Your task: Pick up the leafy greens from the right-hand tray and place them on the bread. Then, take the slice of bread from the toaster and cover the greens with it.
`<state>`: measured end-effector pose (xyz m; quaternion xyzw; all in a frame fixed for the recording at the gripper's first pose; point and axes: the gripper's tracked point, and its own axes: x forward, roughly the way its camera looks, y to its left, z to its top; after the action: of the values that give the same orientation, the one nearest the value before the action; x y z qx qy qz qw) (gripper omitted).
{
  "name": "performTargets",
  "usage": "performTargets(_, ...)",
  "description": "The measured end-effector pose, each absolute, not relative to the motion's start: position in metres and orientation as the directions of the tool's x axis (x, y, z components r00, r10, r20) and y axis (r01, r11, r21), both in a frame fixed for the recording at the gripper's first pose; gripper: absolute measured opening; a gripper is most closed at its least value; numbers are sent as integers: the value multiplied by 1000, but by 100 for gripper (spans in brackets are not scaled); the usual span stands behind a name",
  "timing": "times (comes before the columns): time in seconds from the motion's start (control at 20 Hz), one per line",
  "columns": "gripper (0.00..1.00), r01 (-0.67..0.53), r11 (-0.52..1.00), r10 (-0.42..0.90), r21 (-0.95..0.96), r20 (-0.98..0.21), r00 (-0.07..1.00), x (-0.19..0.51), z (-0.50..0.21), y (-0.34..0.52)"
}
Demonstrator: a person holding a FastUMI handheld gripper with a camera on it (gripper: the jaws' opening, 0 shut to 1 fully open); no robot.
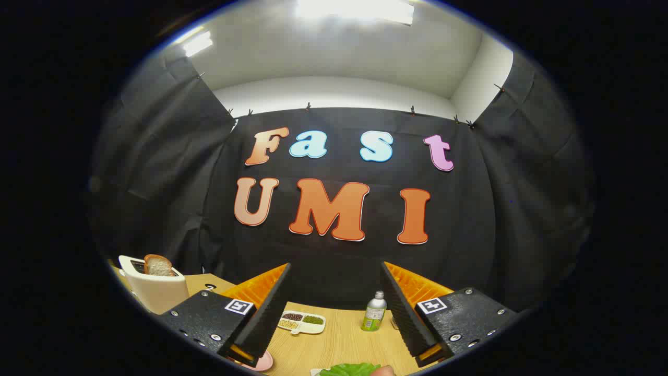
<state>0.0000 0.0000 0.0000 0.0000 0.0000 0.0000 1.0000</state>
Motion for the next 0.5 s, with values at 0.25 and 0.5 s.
performTargets(0.25, 98, 25, 999, -22, 27, -105, 994, -2, -13, -3)
performTargets(0.5, 98, 34, 999, -30, 31, -121, 992, 0, -18, -5)
